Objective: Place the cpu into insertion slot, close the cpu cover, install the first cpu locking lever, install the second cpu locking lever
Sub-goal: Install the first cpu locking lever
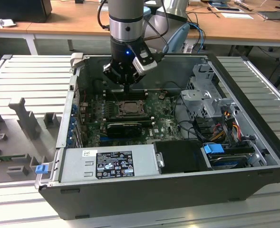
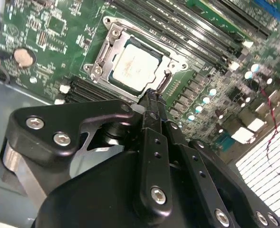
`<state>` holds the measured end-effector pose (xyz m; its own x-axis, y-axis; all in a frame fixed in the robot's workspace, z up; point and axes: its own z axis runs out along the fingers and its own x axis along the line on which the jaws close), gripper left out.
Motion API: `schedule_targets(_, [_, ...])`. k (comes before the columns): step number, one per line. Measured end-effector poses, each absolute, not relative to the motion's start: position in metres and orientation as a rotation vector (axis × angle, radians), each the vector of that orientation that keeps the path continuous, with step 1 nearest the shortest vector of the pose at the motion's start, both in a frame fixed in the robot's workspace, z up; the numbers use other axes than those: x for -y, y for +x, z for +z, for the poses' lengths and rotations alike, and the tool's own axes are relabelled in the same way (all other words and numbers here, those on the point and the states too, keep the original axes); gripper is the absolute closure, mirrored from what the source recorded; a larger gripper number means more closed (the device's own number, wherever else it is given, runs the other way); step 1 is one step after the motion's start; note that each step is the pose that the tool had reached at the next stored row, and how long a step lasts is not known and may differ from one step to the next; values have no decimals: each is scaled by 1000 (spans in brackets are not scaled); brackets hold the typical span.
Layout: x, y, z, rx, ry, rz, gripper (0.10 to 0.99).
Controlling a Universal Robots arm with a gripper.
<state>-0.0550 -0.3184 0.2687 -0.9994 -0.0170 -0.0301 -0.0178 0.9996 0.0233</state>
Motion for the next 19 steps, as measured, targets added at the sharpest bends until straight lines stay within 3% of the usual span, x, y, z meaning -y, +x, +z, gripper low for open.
schedule_targets(19, [318, -69, 269, -3111, -83, 38, 980])
